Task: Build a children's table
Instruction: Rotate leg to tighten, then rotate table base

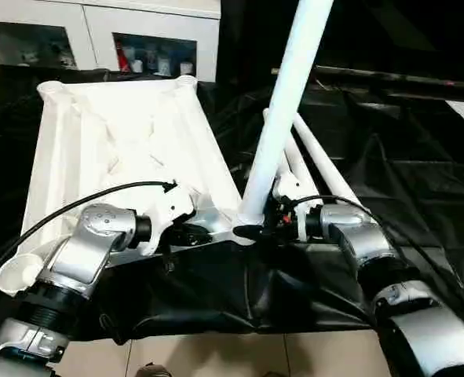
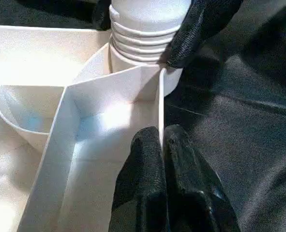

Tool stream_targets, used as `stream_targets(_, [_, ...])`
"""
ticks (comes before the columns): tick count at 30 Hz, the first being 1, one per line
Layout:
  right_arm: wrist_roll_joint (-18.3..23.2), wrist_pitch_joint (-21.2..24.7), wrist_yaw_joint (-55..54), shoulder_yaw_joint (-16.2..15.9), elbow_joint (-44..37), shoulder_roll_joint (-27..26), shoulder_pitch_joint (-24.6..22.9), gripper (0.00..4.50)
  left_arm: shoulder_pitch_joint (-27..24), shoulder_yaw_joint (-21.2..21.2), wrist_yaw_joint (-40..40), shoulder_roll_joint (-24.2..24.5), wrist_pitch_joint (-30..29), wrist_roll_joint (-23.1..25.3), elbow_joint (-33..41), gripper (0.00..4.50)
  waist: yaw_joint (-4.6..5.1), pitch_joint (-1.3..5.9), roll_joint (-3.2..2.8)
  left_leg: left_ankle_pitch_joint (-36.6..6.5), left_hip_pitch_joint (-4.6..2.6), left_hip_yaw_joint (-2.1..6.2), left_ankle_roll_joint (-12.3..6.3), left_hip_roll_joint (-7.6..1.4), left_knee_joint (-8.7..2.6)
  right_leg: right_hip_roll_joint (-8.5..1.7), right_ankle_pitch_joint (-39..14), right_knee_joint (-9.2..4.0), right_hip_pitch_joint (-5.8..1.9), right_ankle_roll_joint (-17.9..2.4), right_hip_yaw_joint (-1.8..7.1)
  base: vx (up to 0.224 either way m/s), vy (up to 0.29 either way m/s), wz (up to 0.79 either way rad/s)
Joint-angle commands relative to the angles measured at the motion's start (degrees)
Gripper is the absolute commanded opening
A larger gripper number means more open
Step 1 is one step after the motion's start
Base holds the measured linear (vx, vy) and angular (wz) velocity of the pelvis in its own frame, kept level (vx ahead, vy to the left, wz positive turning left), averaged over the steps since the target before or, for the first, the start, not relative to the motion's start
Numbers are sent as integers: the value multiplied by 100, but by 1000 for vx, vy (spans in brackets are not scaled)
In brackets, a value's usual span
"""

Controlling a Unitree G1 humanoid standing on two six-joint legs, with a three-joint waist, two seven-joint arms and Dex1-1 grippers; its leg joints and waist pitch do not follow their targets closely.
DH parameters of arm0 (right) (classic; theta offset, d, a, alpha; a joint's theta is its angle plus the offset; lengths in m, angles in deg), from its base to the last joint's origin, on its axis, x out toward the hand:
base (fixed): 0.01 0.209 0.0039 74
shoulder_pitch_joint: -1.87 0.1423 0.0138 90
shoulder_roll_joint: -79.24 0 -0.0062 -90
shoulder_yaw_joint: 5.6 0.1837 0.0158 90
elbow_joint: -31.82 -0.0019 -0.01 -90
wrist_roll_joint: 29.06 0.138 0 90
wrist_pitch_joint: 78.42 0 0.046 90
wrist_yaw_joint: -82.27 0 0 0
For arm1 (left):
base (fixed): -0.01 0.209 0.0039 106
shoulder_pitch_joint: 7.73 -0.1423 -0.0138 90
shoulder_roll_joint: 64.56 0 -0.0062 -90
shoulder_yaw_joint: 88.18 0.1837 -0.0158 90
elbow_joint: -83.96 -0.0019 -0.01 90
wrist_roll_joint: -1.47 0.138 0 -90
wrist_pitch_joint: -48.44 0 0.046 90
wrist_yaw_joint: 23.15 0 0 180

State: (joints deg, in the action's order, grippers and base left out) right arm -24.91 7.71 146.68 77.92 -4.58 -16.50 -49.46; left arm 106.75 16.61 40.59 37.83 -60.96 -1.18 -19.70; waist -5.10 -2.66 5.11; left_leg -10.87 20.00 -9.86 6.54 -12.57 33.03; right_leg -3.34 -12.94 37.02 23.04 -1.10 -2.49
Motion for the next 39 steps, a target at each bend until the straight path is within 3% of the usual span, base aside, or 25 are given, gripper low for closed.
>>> stream_targets(1, [110, 169, -491, 181, 125, -192, -26, 293, -76, 164, -100, -239, -37, -73, -55, 0, -3, 300, -44, -612, -12, -31, -272, -87, -343, -398, -124, -419, -311, -1331, 247, 0, 0, 0])
stream_targets(4, [112, 177, -680, 225, 193, -249, -13, 280, -62, 155, -179, -283, -57, -55, -83, 0, 8, 293, -57, -784, -14, -25, -178, -88, -355, -409, -503, -449, -302, -1238, 253, 0, 0, 0])
stream_targets(8, [97, 220, -1142, 309, 388, -376, 48, 276, -5, 139, -410, -393, -71, 26, -195, 0, 19, 281, -62, -803, -25, -20, -121, -85, -369, -400, -600, -466, -284, -1191, 253, 0, 0, 0])
stream_targets(9, [53, 249, -2083, 440, 683, -656, 172, 275, 160, 83, -1031, -680, -227, 219, -449, 0, 16, 293, -62, -794, -19, -20, -105, -82, -361, -408, -598, -458, -297, -1185, 255, 0, 0, 0])
stream_targets(10, [43, 260, -2377, 479, 769, -745, 212, 275, 217, 64, -1236, -774, -278, 281, -533, 0, 43, 271, -66, -848, -33, -30, -50, -87, -380, -393, -658, -478, -253, -1177, 262, 0, 0, 0])
stream_targets(11, [44, 308, -3592, 655, 1108, -1118, 389, 275, 463, -39, -2151, -1227, -483, 511, -882, 0, 48, 265, -71, -942, -43, -21, 61, -73, -388, -404, -957, -493, -257, -1119, 262, 0, 0, 0])
stream_targets(13, [69, 337, -4290, 770, 1280, -1341, 496, 275, 615, -118, -2725, -1530, -603, 627, -1086, 0, 10, 291, -81, -1032, -80, -9, 230, -75, -382, -426, -1162, -506, -253, -965, 269, 0, 0, 0])
stream_targets(14, [133, 380, -4648, 860, 1376, -1495, 574, 275, 696, -148, -3041, -1756, -664, 669, -1176, 0, 25, 291, -55, -1026, -70, -21, 208, -66, -378, -407, -1048, -503, -244, -941, 278, 0, 0, 0])
stream_targets(17, [158, 402, -4866, 908, 1447, -1617, 640, 275, 745, -149, -3244, -1934, -703, 689, -1213, 0, -28, 312, -63, -946, -49, -20, 95, -49, -367, -395, -670, -474, -260, -878, 270, 0, 0, 0])
stream_targets(19, [79, 295, -4943, 850, 1482, -1738, 714, 330, 792, -77, -3368, -2091, -670, 732, -1234, 0, -34, 320, -64, -803, -22, -20, 18, -46, -362, -380, -387, -448, -271, -875, 259, 0, 0, 0])
stream_targets(22, [149, 156, -4671, 917, 1465, -1779, 779, 359, 821, -14, -3275, -2095, -542, 766, -1263, 0, -33, 326, -79, -661, 9, -27, -87, -38, -350, -378, -125, -435, -285, -903, 254, 0, 0, 0])
stream_targets(24, [104, -21, -4594, 954, 1496, -1736, 855, 389, 871, -52, -3269, -2065, -463, 833, -1378, 0, -21, 316, -77, -777, 10, -26, -95, -42, -356, -388, -296, -463, -280, -896, 251, 0, 0, 0])
stream_targets(27, [100, -185, -4453, 991, 1360, -1555, 826, 389, 938, -140, -3331, -1975, -424, 885, -1505, 0, -9, 306, -80, -943, 10, -14, -61, -50, -370, -397, -613, -492, -279, -863, 250, 0, 0, 0])
stream_targets(31, [107, -344, -4226, 955, 973, -1320, 588, 389, 1102, -336, -3606, -1917, -462, 897, -1760, 0, -6, 312, -76, -849, 27, -14, -99, -44, -361, -394, -508, -488, -293, -878, 251, 0, 0, 0])
stream_targets(33, [96, -372, -4188, 929, 880, -1267, 515, 389, 1155, -374, -3685, -1906, -433, 906, -1848, 0, -5, 338, -72, -644, 41, -9, -152, -44, -341, -394, -148, -443, -324, -939, 250, 0, 0, 0])
stream_targets(34, [108, -407, -4180, 929, 611, -1121, 296, 389, 1372, -496, -4114, -1863, -325, 1001, -2217, 0, -5, 345, -75, -511, 43, -12, -202, -39, -330, -387, 76, -422, -323, -993, 246, 0, 0, 0])
stream_targets(36, [133, -434, -4245, 986, 417, -1020, 120, 389, 1608, -639, -4508, -1829, -186, 1061, -2608, 0, -23, 370, -134, -310, 13, -22, -293, -20, -302, -364, 607, -399, -332, -1098, 255, 0, 0, 0])
stream_targets(37, [141, -457, -4267, 1017, 385, -999, 80, 389, 1686, -698, -4608, -1827, -123, 1067, -2736, 0, -18, 363, -112, -244, 26, -24, -316, -6, -295, -349, 746, -391, -342, -1109, 256, 0, 0, 0])
stream_targets(38, [151, -463, -4276, 1055, 338, -995, 32, 389, 1783, -739, -4723, -1807, -45, 1078, -2896, 0, -7, 374, -169, -190, 36, -6, -316, 2, -295, -353, 880, -364, -366, -1158, 248, 0, 0, 0])
stream_targets(39, [159, -468, -4286, 1080, 283, -998, -13, 389, 1873, -775, -4825, -1789, 38, 1081, -3042, 0, 12, 370, -126, -228, 36, -12, -334, 12, -289, -346, 861, -392, -373, -1162, 244, 0, 0, 0])
